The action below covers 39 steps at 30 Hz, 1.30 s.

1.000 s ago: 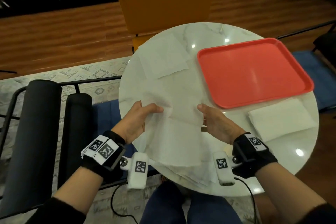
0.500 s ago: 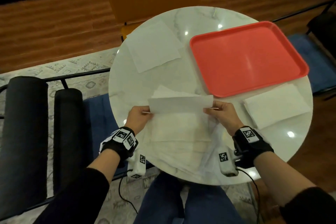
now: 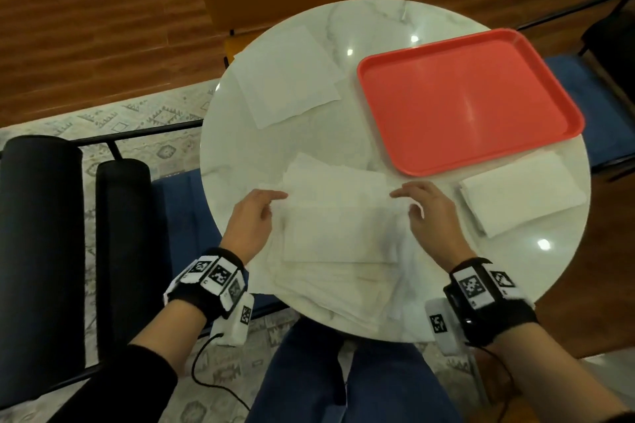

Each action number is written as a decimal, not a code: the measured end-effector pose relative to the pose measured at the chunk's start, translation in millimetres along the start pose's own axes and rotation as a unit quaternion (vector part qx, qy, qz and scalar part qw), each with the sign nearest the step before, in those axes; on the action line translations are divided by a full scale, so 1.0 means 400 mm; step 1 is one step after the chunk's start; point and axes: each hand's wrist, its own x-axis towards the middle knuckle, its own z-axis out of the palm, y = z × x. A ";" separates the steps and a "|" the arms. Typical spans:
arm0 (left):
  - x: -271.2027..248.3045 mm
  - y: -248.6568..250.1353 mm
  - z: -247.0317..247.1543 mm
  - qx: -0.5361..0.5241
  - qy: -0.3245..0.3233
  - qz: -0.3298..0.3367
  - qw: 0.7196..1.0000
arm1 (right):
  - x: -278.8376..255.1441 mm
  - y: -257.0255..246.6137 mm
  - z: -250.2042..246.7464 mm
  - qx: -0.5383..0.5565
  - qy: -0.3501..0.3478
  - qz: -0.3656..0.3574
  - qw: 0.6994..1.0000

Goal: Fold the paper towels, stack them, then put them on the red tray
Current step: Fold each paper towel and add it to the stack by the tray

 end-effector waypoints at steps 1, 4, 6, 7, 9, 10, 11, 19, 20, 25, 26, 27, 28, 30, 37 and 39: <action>-0.003 0.023 0.017 0.007 -0.005 0.026 1.000 | 0.001 -0.021 0.021 -0.001 0.000 -0.023 1.000; -0.021 0.090 0.101 0.093 -0.090 0.096 0.987 | -0.026 -0.090 0.120 -0.032 -0.099 -0.057 0.993; -0.037 0.107 0.157 0.196 -0.161 0.090 0.963 | -0.056 -0.123 0.182 -0.044 -0.196 -0.056 0.978; -0.042 0.103 0.176 0.244 -0.178 0.082 0.950 | -0.069 -0.124 0.204 -0.054 -0.231 -0.044 0.970; -0.046 0.071 0.199 0.302 -0.184 0.065 0.933 | -0.079 -0.102 0.223 -0.096 -0.259 -0.032 0.961; -0.045 0.050 0.202 0.308 -0.183 0.059 0.932 | -0.080 -0.082 0.224 -0.126 -0.266 -0.038 0.955; -0.043 0.033 0.201 0.303 -0.182 0.057 0.934 | -0.081 -0.061 0.220 -0.154 -0.270 -0.050 0.949; -0.031 0.005 0.183 0.297 -0.183 0.060 0.935 | -0.076 0.038 0.134 -0.214 -0.243 0.033 0.946; -0.033 0.011 0.181 0.298 -0.170 0.062 0.937 | -0.078 0.039 0.133 -0.213 -0.242 0.035 0.946; -0.013 0.071 0.153 0.276 -0.057 0.089 0.955 | -0.082 0.022 0.134 -0.204 -0.233 0.042 0.950; -0.005 0.086 0.144 0.273 -0.055 0.080 0.957 | -0.081 0.015 0.131 -0.208 -0.234 0.044 0.949; 0.002 0.102 0.134 0.274 -0.056 0.072 0.958 | -0.078 0.007 0.126 -0.217 -0.234 0.047 0.946; 0.009 0.118 0.124 0.270 -0.059 0.070 0.958 | -0.073 -0.002 0.120 -0.225 -0.231 0.050 0.945; 0.014 0.157 0.103 0.236 -0.078 0.084 0.965 | -0.057 -0.024 0.100 -0.216 -0.218 0.054 0.950; -0.018 0.284 0.022 -0.025 -0.162 0.116 0.980 | -0.011 -0.037 -0.084 0.010 -0.173 0.120 0.978; -0.025 0.311 0.005 -0.050 -0.157 0.121 0.979 | -0.014 -0.015 -0.150 0.120 -0.145 0.127 0.974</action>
